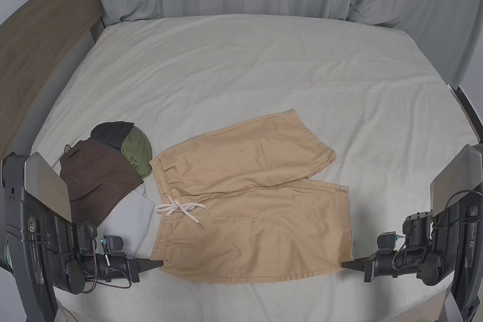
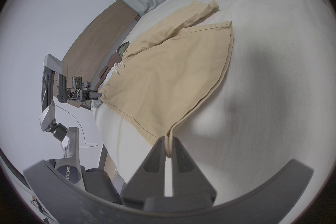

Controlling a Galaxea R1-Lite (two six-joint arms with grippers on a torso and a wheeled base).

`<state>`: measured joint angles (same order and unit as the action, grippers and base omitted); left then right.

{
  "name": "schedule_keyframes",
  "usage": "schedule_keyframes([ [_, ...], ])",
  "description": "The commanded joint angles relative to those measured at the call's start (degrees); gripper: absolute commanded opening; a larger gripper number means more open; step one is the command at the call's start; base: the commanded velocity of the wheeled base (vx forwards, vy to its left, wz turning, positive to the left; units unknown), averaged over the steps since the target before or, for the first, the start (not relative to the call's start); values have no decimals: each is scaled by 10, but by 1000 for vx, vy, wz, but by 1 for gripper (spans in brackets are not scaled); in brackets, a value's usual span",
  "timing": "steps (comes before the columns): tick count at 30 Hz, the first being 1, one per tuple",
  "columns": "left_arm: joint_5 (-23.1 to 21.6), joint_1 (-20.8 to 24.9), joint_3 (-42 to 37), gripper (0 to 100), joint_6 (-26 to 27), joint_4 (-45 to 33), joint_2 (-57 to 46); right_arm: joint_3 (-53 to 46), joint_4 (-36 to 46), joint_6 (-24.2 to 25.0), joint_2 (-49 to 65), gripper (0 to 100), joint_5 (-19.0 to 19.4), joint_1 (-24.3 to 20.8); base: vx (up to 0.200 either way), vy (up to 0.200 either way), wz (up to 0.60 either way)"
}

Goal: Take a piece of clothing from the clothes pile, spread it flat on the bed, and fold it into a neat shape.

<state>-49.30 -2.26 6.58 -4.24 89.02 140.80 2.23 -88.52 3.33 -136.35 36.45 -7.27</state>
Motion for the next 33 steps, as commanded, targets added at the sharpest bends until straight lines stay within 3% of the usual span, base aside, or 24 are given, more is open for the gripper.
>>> schedule_keyframes([
  [1,0,-1,-21,0,13,0,3,-15,0,-4,7,0,7,0,0,0,0],
  [17,-19,-11,-57,0,89,-1,30,-22,21,-39,10,0,25,13,0,0,0],
  [33,-26,-6,-40,0,85,1,18,-9,-1,-37,13,0,40,12,0,0,0],
])
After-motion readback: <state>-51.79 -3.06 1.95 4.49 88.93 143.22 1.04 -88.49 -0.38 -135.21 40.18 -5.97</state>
